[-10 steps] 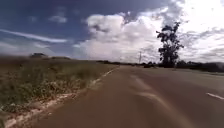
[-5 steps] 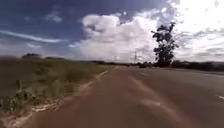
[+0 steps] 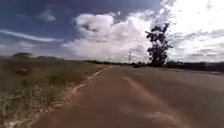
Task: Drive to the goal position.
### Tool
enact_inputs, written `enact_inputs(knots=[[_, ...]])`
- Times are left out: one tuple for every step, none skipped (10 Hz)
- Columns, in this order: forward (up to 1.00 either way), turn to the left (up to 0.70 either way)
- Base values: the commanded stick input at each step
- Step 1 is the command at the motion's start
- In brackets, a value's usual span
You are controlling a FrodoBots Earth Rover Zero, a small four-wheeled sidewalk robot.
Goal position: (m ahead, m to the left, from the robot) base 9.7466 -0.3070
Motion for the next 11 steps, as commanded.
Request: enact_inputs(knots=[[1.0, 0.0], [1.0, 0.0], [1.0, 0.0], [1.0, 0.0], [1.0, 0.0], [1.0, 0.0], [1.0, 0.0], [1.0, 0.0], [1.0, 0.0], [1.0, 0.0], [1.0, 0.0]])
